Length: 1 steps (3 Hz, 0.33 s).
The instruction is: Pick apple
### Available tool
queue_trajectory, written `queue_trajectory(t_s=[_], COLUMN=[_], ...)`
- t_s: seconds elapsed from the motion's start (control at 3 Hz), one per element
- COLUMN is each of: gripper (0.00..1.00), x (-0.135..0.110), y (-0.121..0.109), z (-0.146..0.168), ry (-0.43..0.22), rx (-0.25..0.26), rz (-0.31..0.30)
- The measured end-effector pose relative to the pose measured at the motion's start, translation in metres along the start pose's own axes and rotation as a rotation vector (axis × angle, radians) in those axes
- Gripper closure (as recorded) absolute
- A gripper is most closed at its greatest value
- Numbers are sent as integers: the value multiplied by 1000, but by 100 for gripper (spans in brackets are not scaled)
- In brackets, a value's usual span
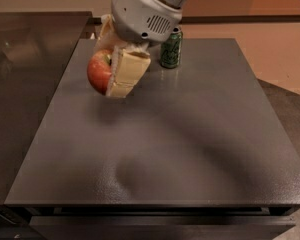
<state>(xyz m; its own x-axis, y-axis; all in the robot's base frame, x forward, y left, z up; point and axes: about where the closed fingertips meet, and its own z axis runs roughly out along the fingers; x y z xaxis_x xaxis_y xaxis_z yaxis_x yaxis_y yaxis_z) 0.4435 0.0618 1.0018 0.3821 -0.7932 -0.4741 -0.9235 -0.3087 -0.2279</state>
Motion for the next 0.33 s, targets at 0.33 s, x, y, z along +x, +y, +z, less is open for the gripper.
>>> queue_trajectory(t_s=[0.33], gripper=[100], x=[0], y=[0], z=[0], ry=[0], rx=[0], rz=[0])
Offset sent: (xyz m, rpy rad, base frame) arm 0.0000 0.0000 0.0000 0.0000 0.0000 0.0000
